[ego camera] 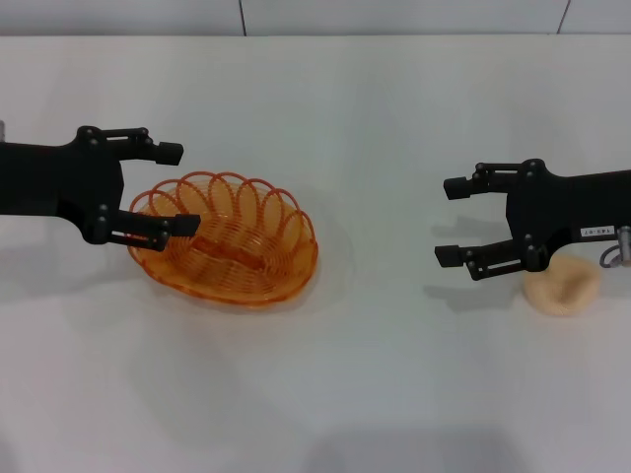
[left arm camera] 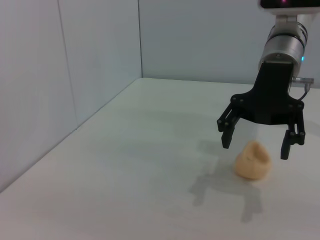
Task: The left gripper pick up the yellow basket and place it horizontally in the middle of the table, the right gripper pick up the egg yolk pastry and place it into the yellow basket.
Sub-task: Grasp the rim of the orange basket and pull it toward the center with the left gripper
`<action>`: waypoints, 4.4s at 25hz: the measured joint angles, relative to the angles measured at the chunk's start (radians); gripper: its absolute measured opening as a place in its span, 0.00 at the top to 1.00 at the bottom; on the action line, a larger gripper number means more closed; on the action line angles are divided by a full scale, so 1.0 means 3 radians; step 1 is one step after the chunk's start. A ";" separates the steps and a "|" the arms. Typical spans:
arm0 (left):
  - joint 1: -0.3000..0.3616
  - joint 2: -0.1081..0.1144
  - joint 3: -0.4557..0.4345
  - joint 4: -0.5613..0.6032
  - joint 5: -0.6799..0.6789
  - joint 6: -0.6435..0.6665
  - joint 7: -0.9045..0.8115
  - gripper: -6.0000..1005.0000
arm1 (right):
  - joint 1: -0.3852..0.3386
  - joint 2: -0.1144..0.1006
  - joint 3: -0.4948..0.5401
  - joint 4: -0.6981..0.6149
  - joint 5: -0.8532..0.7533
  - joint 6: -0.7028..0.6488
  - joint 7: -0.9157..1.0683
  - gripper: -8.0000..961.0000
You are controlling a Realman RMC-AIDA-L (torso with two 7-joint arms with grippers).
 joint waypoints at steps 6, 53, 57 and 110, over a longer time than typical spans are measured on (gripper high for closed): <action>-0.0013 0.0010 0.0070 0.0000 0.0000 0.0030 -0.0016 0.12 | -0.0001 0.0000 0.0000 0.0001 0.0000 0.0006 -0.0009 0.11; -0.0446 -0.0122 0.0257 0.1015 0.1744 -0.0222 -0.3652 0.13 | -0.0072 0.0019 0.0173 -0.0031 0.0000 0.0046 -0.0284 0.11; -0.0540 -0.0156 0.0311 0.0659 0.1858 -0.0470 -0.3617 0.13 | -0.0073 0.0038 0.0169 -0.0031 0.0000 0.0035 -0.0301 0.11; -0.0545 -0.0227 0.0438 0.0357 0.1238 -0.0679 -0.4289 0.94 | -0.0140 0.0138 0.0274 -0.0048 0.0035 0.0034 -0.0600 0.11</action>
